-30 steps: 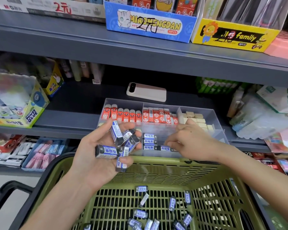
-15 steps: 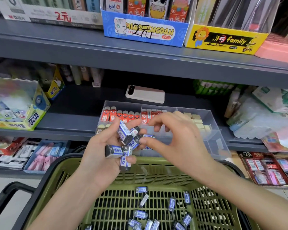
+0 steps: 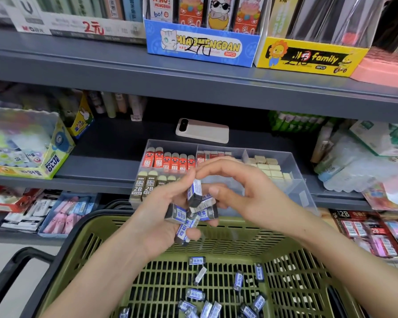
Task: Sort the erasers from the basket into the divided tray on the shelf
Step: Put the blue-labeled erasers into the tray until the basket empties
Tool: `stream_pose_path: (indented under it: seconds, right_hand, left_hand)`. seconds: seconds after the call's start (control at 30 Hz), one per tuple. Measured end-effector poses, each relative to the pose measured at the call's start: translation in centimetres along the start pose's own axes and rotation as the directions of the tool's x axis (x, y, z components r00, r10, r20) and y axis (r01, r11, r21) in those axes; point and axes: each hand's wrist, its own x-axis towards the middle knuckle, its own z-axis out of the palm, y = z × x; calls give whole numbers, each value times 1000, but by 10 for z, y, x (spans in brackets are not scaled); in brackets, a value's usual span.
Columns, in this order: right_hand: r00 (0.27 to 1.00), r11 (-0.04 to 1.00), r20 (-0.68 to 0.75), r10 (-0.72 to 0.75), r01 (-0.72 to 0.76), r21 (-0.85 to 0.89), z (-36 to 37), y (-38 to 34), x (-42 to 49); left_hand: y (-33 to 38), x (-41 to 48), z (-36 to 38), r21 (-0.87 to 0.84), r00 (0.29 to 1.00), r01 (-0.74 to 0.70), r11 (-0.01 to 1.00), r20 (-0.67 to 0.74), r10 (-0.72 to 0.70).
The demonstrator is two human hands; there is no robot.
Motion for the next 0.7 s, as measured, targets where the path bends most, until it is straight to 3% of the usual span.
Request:
stream_pose_path:
  seconds: [0.1,0.27,0.37,0.43,0.53,0.6,0.7]
  right_hand:
    - [997,977,-21,70,-65,204,2,4,-2]
    - [989,966,-126,79,-45,255,-8,5,-3]
    - [950,957,-250,185,-116,267,-28,15,-5]
    - [902,964,-343,263,-262,49,-38,28,-8]
    - [864,800,-414,287,-454,-392,-36,47,-9]
    - [876,694,-412,252,-460,-553,-26,54,-8]
    - [910,617,-389,145,-390,-684,-11,61,-1]
  left_hand:
    - [-2,0,3,-2,998,48,999,51,-48]
    - [-1,5,8,-1,991,74,997,108,-74]
    - [1,5,0,-16,991,68,998,113,-66]
    - [1,3,-7,-35,995,50,998,92,-47]
    - [-2,0,-15,-56,999,10,998,38,-7]
    - [-4,0,-18,-68,1000,-4,998,11,5]
    - [-6,0,-22,-73,1000,-12,997,-17,10]
